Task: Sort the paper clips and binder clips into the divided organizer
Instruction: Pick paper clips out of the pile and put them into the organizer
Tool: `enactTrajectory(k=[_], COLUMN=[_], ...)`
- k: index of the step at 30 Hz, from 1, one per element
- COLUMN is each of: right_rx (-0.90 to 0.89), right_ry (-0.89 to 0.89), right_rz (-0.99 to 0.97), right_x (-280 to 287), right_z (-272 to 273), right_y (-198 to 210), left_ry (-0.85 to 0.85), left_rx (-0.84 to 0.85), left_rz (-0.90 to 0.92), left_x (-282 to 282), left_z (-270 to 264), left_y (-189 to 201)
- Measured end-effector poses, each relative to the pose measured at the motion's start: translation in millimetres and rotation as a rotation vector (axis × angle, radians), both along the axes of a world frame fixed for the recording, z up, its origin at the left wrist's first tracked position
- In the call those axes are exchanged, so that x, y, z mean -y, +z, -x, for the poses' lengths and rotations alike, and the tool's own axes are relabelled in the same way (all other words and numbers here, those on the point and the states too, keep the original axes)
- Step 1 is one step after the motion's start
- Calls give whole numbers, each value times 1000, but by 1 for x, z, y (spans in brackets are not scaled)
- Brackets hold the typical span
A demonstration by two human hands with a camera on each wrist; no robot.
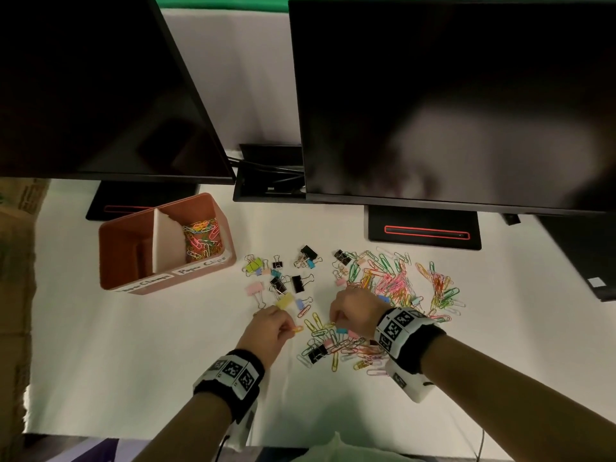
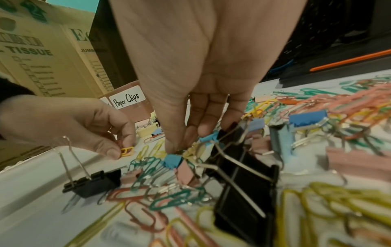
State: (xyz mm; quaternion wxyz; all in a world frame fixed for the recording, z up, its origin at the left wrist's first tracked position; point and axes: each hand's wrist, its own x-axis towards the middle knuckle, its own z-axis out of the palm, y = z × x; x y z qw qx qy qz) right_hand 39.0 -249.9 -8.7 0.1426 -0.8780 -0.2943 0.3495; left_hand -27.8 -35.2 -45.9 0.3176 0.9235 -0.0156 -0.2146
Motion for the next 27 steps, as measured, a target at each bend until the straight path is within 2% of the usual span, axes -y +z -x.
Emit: enactTrajectory(k=[7,15,20,27], right_rx=[-18,20,5,115], right_ry=[-16,72,28,8], right_rz=[-10,116,89,-40], right_x=[0,-13,-7,-3], right_z=[-2,5,0,-4], right_y=[-1,-4,-2,3], left_ry=[-46,-67,-34,51], left_rx=[-8,-37,-24,72], left_rz=[10,126,91,55], left_x=[0,4,14,16], left_z=[-3,-5,-14,-14], left_y=[0,7,10,7])
